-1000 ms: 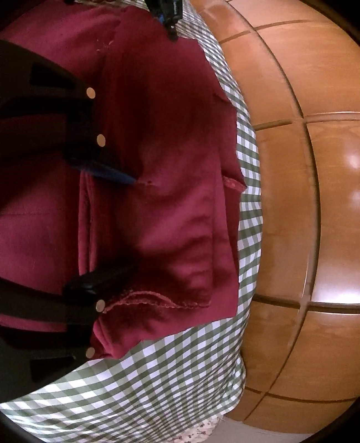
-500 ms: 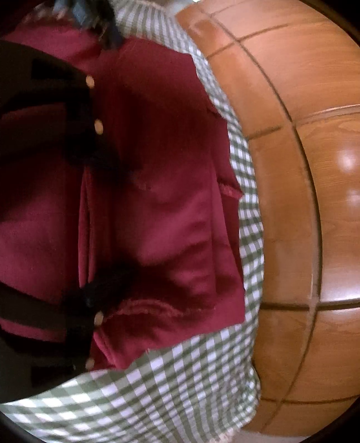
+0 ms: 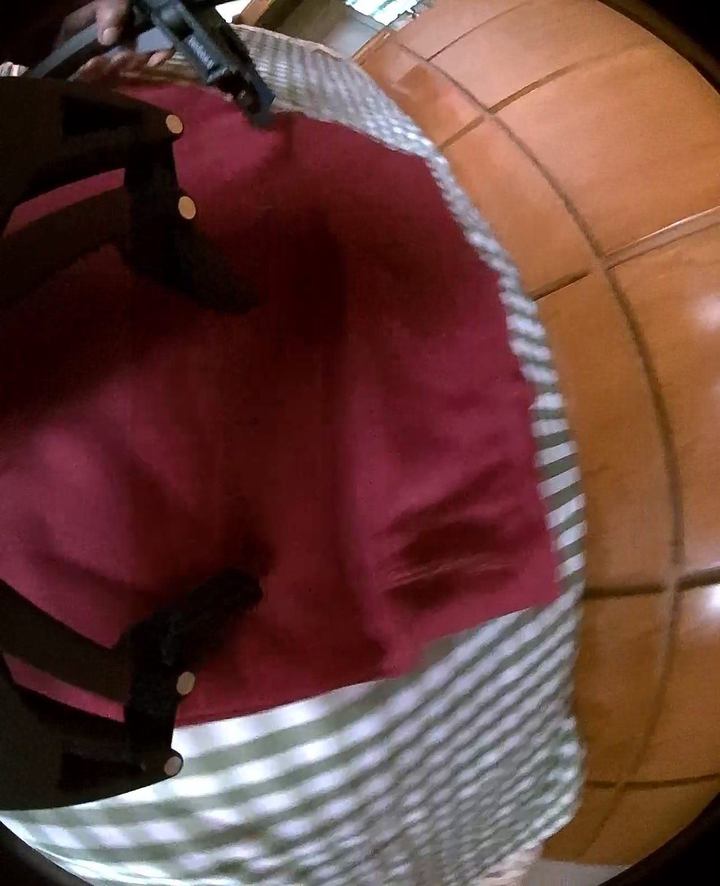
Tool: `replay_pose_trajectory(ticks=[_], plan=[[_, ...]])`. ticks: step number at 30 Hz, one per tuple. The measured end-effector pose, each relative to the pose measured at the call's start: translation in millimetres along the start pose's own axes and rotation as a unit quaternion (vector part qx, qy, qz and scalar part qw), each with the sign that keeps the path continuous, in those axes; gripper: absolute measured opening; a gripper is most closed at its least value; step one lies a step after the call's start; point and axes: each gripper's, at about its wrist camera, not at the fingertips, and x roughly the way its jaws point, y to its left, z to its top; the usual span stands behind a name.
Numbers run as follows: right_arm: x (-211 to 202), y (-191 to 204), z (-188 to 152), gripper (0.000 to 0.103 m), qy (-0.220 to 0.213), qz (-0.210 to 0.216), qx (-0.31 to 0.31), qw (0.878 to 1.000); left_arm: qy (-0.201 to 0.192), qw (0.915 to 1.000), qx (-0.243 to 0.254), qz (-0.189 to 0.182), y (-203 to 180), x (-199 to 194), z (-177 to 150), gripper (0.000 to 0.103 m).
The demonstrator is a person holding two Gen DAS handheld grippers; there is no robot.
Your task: Fold small clothes
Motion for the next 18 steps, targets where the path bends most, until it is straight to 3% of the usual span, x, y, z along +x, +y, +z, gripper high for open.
replay_pose_trajectory(ticks=[5, 18], plan=[[-14.9, 11.7, -33.5, 0.099, -0.012, -0.035, -0.048, 0.998, -0.009, 0.9999, -0.008, -0.003, 7.2, -25.0, -25.6, 0.059], [-56.7, 3.6, -62.4, 0.1, -0.009, -0.016, -0.012, 1.0, -0.031, 0.9995, 0.004, -0.002, 17.0, -70.0, -58.2, 0.059]])
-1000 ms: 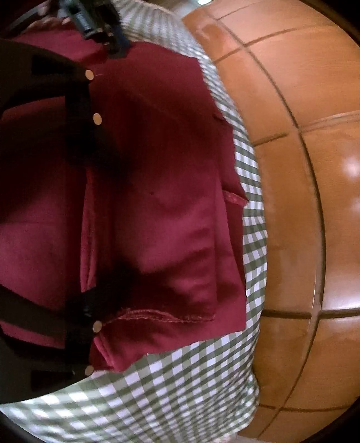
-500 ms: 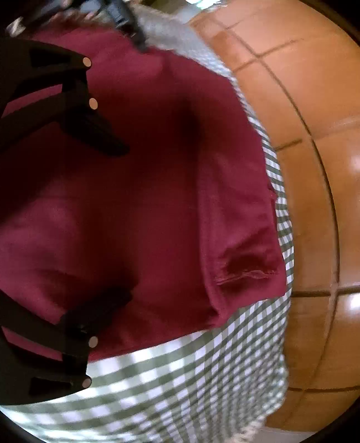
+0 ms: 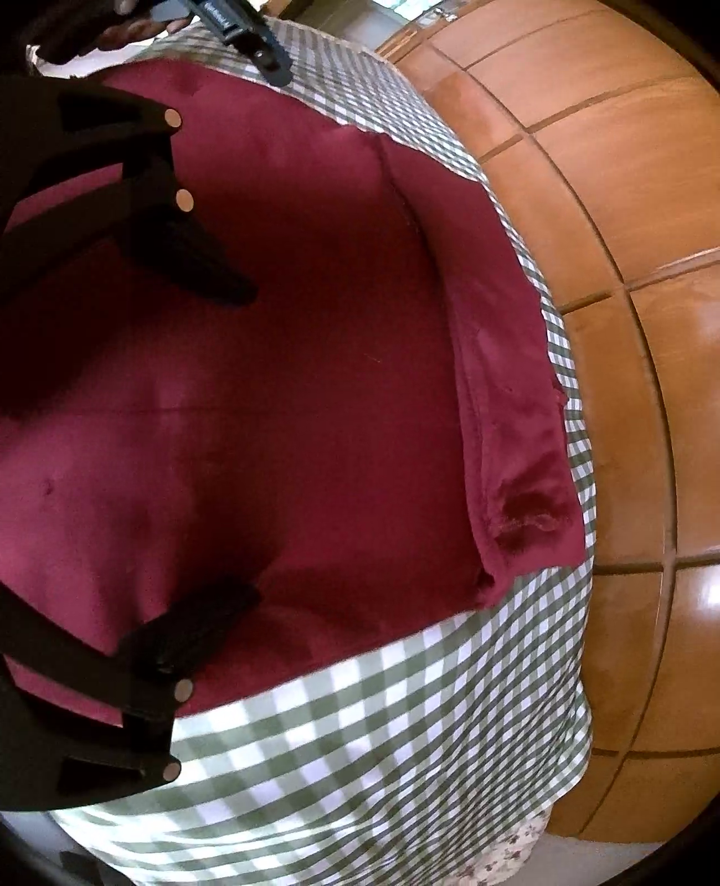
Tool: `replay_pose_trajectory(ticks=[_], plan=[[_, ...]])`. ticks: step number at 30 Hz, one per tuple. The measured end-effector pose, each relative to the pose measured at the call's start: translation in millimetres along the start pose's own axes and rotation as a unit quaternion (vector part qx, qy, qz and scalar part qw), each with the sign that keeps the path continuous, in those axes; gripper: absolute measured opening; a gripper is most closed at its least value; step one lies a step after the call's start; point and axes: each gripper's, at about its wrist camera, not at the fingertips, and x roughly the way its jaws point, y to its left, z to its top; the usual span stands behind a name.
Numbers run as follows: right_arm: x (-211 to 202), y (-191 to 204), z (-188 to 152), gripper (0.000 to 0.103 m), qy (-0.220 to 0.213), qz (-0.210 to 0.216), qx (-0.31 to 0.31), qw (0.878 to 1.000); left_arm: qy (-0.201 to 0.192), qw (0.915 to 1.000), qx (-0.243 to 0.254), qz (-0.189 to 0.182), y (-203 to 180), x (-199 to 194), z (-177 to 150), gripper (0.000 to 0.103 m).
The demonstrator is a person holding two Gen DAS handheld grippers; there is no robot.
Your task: Fold small clothes
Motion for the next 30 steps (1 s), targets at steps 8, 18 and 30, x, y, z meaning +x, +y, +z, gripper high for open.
replay_pose_trajectory(ticks=[8, 18, 30], plan=[[-24.0, -22.4, -11.8, 0.1, 0.0, -0.031, 0.01, 0.999, 0.015, 0.9999, 0.001, -0.001, 9.8, -6.3, -17.9, 0.059], [-45.2, -58.2, -48.2, 0.097, 0.041, -0.042, 0.035, 0.998, 0.06, 0.9952, 0.044, -0.064, 18.5, -24.6, -52.0, 0.059], [-68.1, -48.7, -106.0, 0.014, 0.143, 0.038, 0.003, 0.989, 0.147, 0.9678, 0.05, -0.198, 25.6, -49.4, -101.7, 0.008]])
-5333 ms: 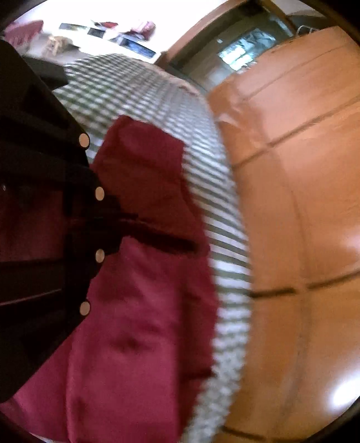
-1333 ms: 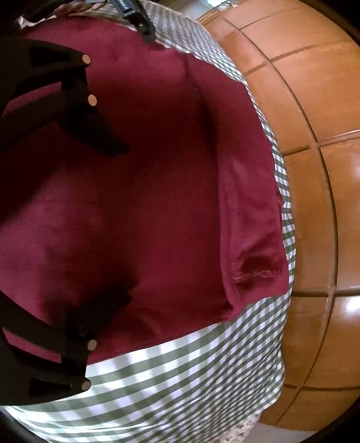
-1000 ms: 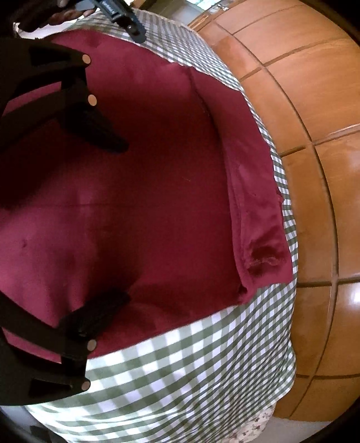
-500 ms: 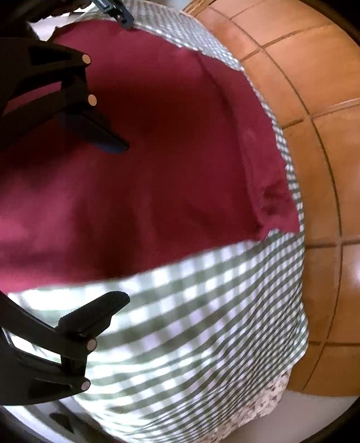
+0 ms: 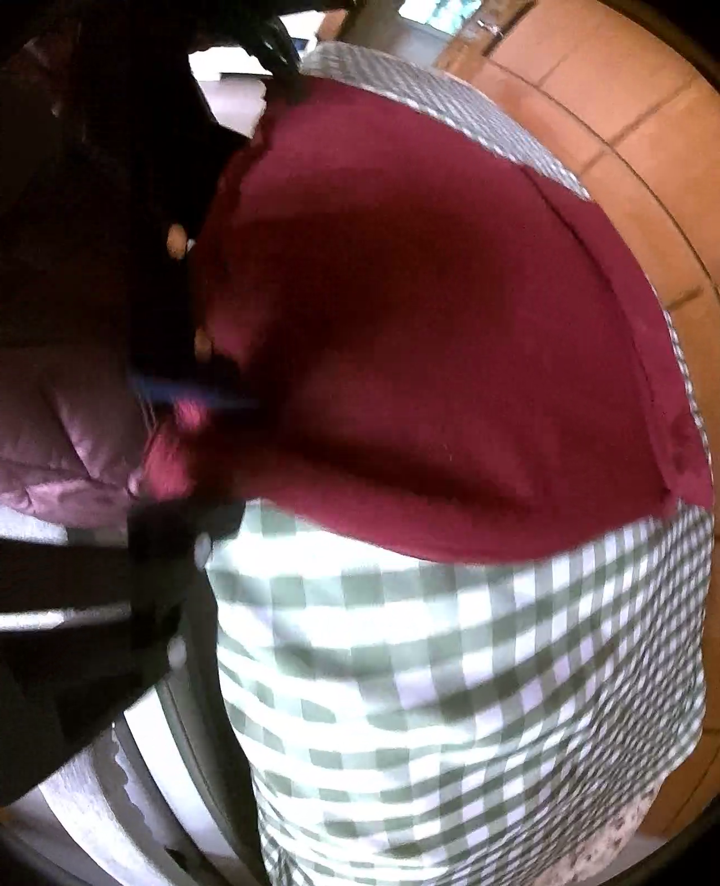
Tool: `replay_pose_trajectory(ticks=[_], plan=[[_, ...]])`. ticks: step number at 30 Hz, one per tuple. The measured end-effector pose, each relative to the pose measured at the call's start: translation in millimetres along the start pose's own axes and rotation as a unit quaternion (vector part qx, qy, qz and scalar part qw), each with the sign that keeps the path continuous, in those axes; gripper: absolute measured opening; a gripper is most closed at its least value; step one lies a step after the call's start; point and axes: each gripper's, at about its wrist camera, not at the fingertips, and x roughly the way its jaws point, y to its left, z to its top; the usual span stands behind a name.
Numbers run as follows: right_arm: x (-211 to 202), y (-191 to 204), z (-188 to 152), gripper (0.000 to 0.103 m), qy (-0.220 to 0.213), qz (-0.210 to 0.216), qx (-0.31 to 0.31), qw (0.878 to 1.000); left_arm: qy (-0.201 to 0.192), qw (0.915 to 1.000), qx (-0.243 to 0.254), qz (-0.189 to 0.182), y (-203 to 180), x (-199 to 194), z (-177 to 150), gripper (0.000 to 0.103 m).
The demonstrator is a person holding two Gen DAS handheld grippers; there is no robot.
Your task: Fold small clothes
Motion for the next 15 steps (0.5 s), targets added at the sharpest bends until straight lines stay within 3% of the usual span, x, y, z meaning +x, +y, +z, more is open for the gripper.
replay_pose_trajectory(ticks=[3, 6, 10, 15], plan=[[-15.8, 7.9, 11.4, 0.011, -0.022, 0.032, -0.004, 0.999, -0.038, 0.9949, -0.055, -0.076, 13.6, -21.1, 9.5, 0.006], [-35.8, 14.2, 31.1, 0.01, -0.062, 0.075, -0.001, 0.995, -0.08, 0.9865, -0.082, -0.117, 18.1, -37.0, 23.2, 0.006], [-43.5, 10.3, 72.9, 0.01, -0.108, 0.117, 0.029, 0.987, -0.11, 0.9756, -0.118, -0.149, 30.9, -35.5, 54.6, 0.005], [-19.4, -5.8, 129.3, 0.01, -0.126, 0.107, 0.076, 0.983, -0.123, 0.9693, -0.162, -0.139, 57.7, -14.8, 101.1, 0.005]])
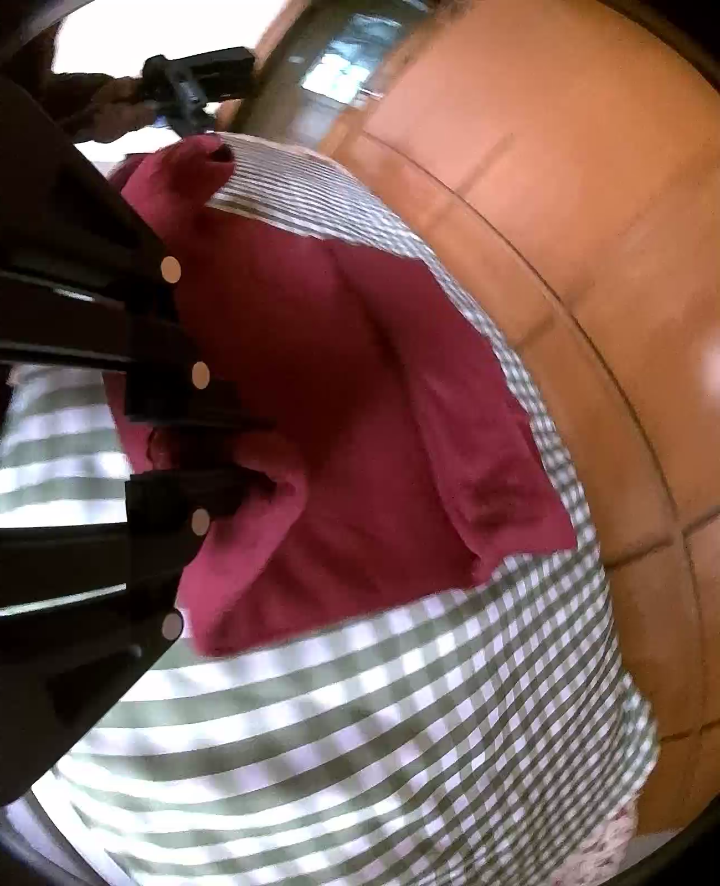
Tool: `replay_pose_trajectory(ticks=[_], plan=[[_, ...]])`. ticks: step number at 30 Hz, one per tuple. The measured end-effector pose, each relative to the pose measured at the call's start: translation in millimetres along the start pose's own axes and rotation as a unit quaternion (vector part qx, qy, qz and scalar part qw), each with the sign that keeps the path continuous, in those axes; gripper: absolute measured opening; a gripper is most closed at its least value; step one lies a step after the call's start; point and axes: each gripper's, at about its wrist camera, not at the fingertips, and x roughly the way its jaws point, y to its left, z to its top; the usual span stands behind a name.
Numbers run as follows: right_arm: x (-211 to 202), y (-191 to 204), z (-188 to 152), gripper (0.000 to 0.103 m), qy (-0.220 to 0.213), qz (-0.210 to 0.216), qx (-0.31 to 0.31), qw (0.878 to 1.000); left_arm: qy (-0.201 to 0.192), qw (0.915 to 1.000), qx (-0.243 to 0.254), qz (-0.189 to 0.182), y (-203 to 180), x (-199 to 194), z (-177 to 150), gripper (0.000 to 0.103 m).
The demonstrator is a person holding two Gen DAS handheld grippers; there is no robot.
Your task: Fold small clothes
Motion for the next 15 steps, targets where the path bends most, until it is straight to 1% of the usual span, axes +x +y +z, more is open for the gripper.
replay_pose_trajectory(ticks=[2, 4, 5, 6, 7, 8, 9, 10, 11, 12, 14, 15], plan=[[13.9, -6.3, 14.2, 0.01, -0.002, -0.014, 0.008, 1.0, -0.001, 0.9997, -0.021, 0.016, 8.1, 17.9, 20.4, 0.005], [29.9, -9.3, 29.7, 0.011, -0.001, -0.024, 0.019, 1.0, -0.002, 0.999, -0.03, 0.034, 16.4, 27.0, 34.0, 0.005], [35.3, -12.2, 36.2, 0.016, -0.004, -0.029, 0.022, 0.999, -0.005, 0.9985, -0.032, 0.045, 19.1, 32.1, 41.7, 0.005], [39.3, -15.1, 40.7, 0.038, -0.006, -0.031, 0.026, 0.999, -0.005, 0.9977, -0.038, 0.056, 22.2, 37.7, 50.0, 0.005], [42.2, -19.0, 44.6, 0.054, -0.007, -0.021, 0.039, 0.999, -0.003, 0.9969, -0.047, 0.063, 24.9, 40.3, 55.9, 0.006], [43.2, -21.5, 46.7, 0.075, -0.008, -0.011, 0.05, 0.999, 0.001, 0.9951, -0.06, 0.079, 29.4, 43.1, 61.5, 0.014], [40.0, -24.3, 47.4, 0.079, -0.015, 0.003, 0.061, 0.998, 0.003, 0.9944, -0.068, 0.081, 36.7, 43.3, 64.9, 0.019], [35.5, -25.1, 46.9, 0.081, -0.022, 0.01, 0.06, 0.998, 0.002, 0.9942, -0.073, 0.079, 39.2, 41.7, 65.1, 0.03], [28.2, -25.6, 44.3, 0.087, -0.028, 0.012, 0.053, 0.998, -0.008, 0.9938, -0.074, 0.082, 42.1, 38.4, 64.7, 0.049], [22.6, -27.4, 41.2, 0.09, -0.031, 0.01, 0.052, 0.998, -0.021, 0.9932, -0.072, 0.089, 44.6, 30.9, 60.1, 0.055], [8.5, -33.1, 30.9, 0.092, -0.04, 0.003, 0.05, 0.998, -0.017, 0.9945, -0.066, 0.08, 47.2, 24.1, 52.1, 0.056], [0.8, -37.0, 23.2, 0.093, -0.042, -0.012, 0.048, 0.998, -0.011, 0.9949, -0.062, 0.078, 50.3, 21.0, 45.9, 0.056]])
